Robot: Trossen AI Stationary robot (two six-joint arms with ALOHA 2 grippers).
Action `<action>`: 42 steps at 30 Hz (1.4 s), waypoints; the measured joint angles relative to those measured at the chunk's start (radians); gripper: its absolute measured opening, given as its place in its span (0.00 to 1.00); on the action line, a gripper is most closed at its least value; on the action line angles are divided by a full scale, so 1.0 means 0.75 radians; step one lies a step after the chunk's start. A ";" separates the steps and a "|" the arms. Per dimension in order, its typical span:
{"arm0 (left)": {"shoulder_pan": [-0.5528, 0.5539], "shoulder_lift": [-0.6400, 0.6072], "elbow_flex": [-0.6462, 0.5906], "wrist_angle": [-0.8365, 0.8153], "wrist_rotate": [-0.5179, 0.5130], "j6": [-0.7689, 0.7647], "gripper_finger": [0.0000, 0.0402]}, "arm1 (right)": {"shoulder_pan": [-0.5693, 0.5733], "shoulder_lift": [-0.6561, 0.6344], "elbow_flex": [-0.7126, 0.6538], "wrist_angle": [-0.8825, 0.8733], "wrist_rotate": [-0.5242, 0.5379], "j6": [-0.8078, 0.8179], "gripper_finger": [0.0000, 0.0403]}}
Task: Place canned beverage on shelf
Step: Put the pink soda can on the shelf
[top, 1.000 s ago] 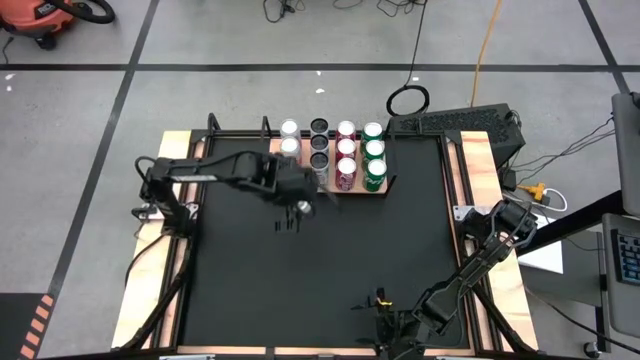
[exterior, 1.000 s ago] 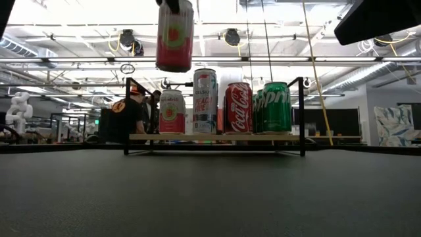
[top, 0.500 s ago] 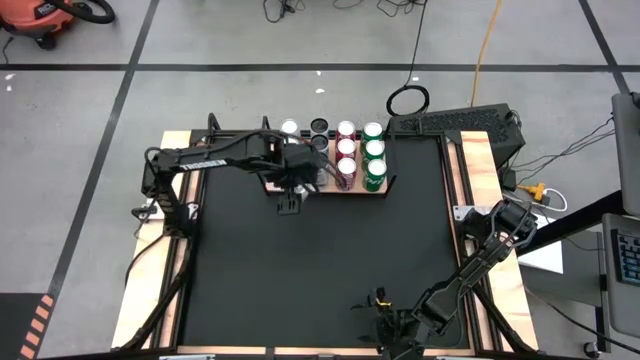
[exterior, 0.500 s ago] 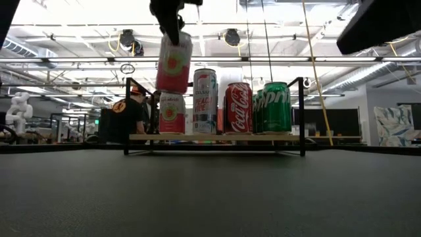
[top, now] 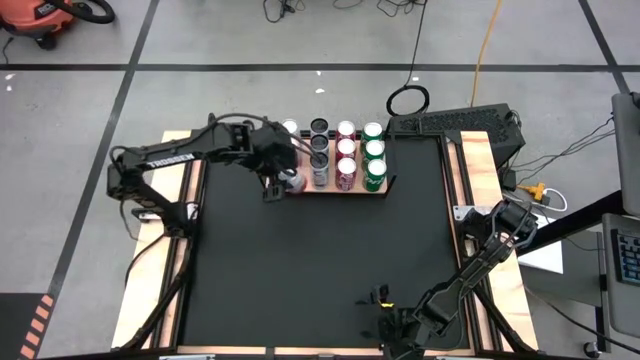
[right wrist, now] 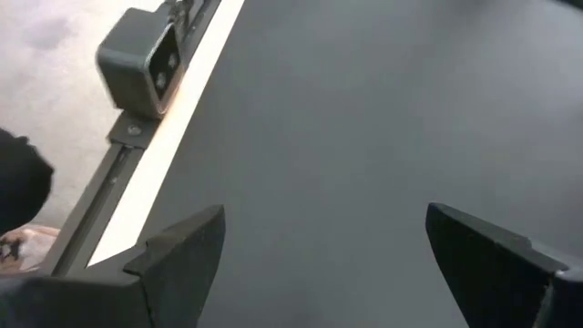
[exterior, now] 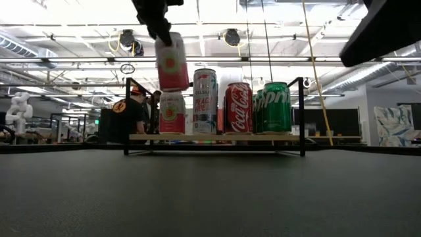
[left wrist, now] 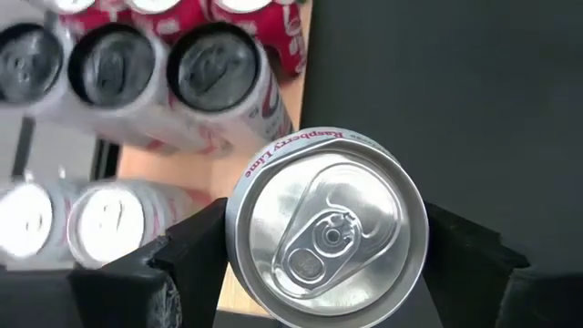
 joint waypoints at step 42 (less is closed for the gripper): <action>0.192 0.046 -0.251 0.220 0.096 0.210 0.73 | 0.000 0.000 0.000 0.006 0.026 0.066 0.89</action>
